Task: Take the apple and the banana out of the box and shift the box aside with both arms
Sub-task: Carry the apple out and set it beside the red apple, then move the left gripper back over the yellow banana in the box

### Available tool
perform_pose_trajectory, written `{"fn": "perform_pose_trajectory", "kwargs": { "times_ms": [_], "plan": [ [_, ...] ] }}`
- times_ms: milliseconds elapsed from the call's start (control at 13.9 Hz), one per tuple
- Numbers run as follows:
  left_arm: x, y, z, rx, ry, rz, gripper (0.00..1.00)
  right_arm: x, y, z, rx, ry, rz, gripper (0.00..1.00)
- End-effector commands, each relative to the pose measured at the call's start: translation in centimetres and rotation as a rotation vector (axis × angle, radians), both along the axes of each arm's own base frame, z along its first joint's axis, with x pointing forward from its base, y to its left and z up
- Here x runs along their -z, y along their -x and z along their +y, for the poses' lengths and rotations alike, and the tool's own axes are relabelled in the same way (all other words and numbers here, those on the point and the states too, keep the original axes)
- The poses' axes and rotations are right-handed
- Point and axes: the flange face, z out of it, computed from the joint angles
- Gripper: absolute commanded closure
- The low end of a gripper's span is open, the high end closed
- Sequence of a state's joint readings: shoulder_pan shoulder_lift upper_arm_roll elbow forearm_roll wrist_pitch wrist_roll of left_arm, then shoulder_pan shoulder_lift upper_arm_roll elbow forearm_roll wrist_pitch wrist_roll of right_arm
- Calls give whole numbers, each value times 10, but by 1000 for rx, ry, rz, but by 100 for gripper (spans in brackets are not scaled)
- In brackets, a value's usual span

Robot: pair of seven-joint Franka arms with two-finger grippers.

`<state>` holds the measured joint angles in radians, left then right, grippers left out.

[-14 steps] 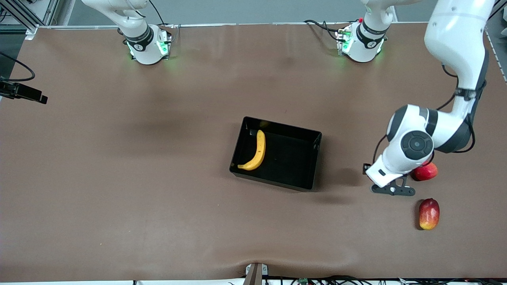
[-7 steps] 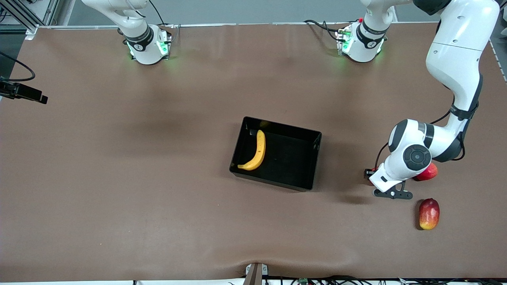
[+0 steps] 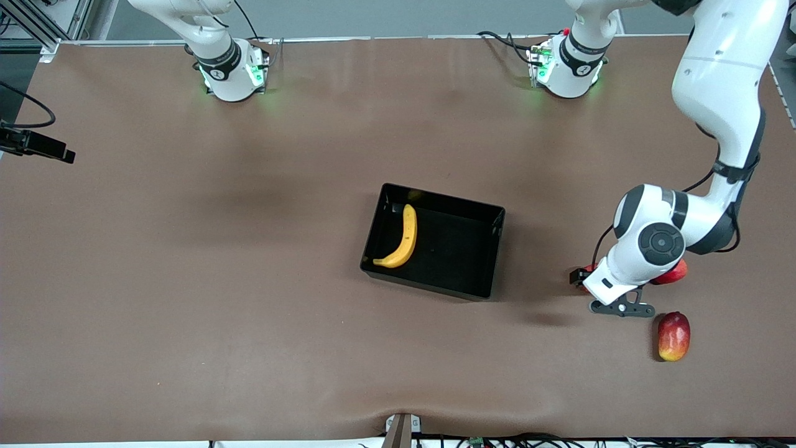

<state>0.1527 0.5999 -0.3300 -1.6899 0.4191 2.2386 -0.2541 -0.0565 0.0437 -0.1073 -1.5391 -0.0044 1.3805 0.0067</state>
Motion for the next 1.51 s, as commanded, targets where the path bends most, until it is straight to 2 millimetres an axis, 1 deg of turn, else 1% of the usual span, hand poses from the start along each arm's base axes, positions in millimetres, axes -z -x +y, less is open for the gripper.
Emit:
{"fn": "perform_pose_trajectory", "kwargs": {
  "times_ms": [0,72,143,287,430,574,717,861,932,1004,1076,1219,1363,1435],
  "plan": [
    [-58,11,-35,25,-27,-25,0,-3,1,-1,10,12,4,0],
    [-73,15,-54,37,-17,-39,0,-3,1,-1,10,12,4,0],
    [-80,23,-75,34,-10,-30,0,-3,1,-1,9,12,4,0],
    [-92,41,-128,-7,29,-34,0,-2,1,-1,9,12,5,0],
    [-95,64,-186,-39,74,-36,0,-2,1,-1,9,12,5,0],
    [-76,94,-250,-50,85,-12,0,-2,2,-1,10,12,7,0],
    [-62,114,-301,-62,104,1,0,-2,2,-1,10,12,7,0],
    [-43,123,-335,-67,130,26,0,-2,2,-1,10,12,7,0],
    [-27,130,-350,-49,136,49,0,-2,2,-1,10,11,8,0],
    [-15,140,-370,-30,151,59,0,-2,2,-1,10,12,7,0],
    [0,144,-379,-54,152,60,0,-2,2,-2,12,11,8,0],
    [29,161,-401,-89,168,49,0,0,1,-1,7,10,13,0],
    [53,169,-411,-107,172,31,0,0,2,-2,9,10,14,0],
    [64,169,-414,-118,179,16,0,1,2,-2,9,9,19,0]
  ]
}}
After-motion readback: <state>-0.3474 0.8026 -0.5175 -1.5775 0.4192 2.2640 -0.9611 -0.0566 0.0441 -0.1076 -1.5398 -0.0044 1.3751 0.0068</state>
